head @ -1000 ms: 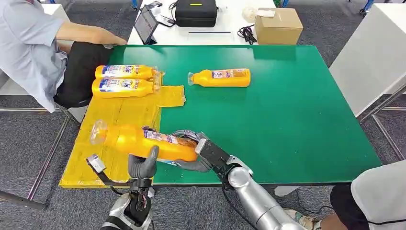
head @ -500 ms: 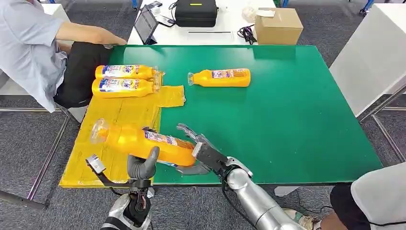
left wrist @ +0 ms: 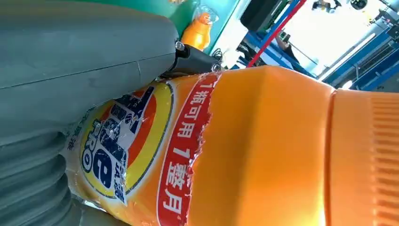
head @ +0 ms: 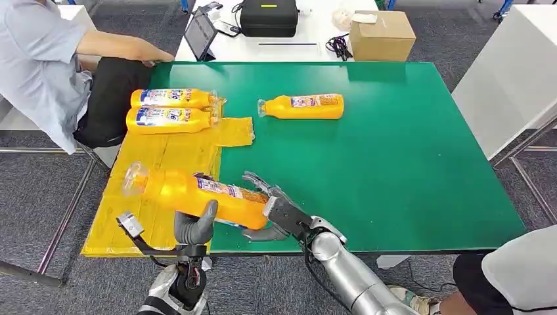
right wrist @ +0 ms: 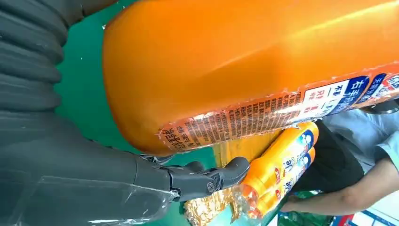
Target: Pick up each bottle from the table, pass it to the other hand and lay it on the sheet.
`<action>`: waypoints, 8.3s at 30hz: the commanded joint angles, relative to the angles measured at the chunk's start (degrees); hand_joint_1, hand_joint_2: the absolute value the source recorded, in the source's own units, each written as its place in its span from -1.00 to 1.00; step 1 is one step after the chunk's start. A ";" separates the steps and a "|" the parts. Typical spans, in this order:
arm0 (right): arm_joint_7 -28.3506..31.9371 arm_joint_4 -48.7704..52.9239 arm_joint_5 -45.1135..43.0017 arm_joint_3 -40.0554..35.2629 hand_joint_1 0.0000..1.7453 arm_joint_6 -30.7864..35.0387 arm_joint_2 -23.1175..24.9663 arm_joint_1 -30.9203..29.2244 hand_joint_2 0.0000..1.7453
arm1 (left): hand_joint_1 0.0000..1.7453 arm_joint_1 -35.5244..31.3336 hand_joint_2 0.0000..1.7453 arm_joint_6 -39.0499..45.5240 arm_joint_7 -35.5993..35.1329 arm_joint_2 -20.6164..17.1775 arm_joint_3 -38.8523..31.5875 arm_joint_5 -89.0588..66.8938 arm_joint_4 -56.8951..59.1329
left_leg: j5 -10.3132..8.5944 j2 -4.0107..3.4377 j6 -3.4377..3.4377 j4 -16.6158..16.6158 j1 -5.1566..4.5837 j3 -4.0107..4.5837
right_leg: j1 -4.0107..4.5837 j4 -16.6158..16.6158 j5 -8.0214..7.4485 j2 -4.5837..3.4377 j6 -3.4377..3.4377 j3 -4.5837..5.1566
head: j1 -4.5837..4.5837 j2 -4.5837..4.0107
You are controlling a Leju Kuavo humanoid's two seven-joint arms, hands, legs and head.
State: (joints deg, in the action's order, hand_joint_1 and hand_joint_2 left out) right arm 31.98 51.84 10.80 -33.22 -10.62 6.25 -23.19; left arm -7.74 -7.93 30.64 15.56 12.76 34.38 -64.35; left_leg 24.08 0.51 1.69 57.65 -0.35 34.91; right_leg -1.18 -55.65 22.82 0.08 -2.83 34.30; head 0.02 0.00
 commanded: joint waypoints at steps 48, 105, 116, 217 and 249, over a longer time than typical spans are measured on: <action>3.09 8.85 7.35 10.89 -1.00 8.72 -0.79 6.83 1.00 | 1.00 -25.66 1.00 36.93 -23.12 -12.56 6.16 -107.57 36.91 | 0.04 0.00 -0.17 0.03 0.13 -0.20 | 0.14 -0.02 0.09 0.06 0.17 -0.23 | 0.02 0.00; 3.52 5.37 8.24 12.76 -1.00 8.59 -0.24 6.65 1.00 | -1.00 -28.69 1.00 35.61 -22.65 -8.86 13.12 -100.62 27.56 | -0.12 0.06 -0.11 0.04 0.08 -0.28 | 0.07 -0.03 -0.05 0.05 0.04 -0.33 | 0.02 0.00; 3.47 6.68 8.17 13.26 -1.00 8.89 -1.13 7.36 1.00 | -1.00 -27.05 1.00 38.39 -21.94 -9.09 13.95 -99.82 28.09 | -0.08 -0.04 -0.13 0.02 0.07 -0.21 | 0.07 -0.02 -0.06 -0.04 0.02 -0.21 | 0.00 0.00; -27.14 4.57 48.26 -4.63 -1.00 25.08 -16.85 0.90 1.00 | -1.00 2.63 1.00 28.56 -10.75 -4.46 18.83 -33.04 -5.41 | 0.11 -0.04 -0.05 0.02 0.04 -0.09 | 0.06 0.06 0.03 -0.04 0.02 -0.16 | -0.02 0.00; -26.12 -5.34 44.14 0.25 -1.00 25.22 -14.34 -0.45 1.00 | -1.00 3.40 1.00 29.63 -9.90 -2.99 18.41 -34.38 -5.95 | 0.00 -0.01 0.00 -0.04 -0.01 0.01 | 0.02 0.10 -0.05 -0.03 -0.04 -0.05 | -0.02 0.00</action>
State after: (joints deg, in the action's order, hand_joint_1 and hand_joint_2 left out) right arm 3.82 57.03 59.39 -35.41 14.65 -10.27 -20.33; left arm -3.45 22.19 20.76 12.31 31.56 0.00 -71.63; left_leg 24.05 0.55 1.75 57.64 -0.38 35.04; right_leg -1.20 -55.60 22.76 0.08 -2.95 34.37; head 0.00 0.00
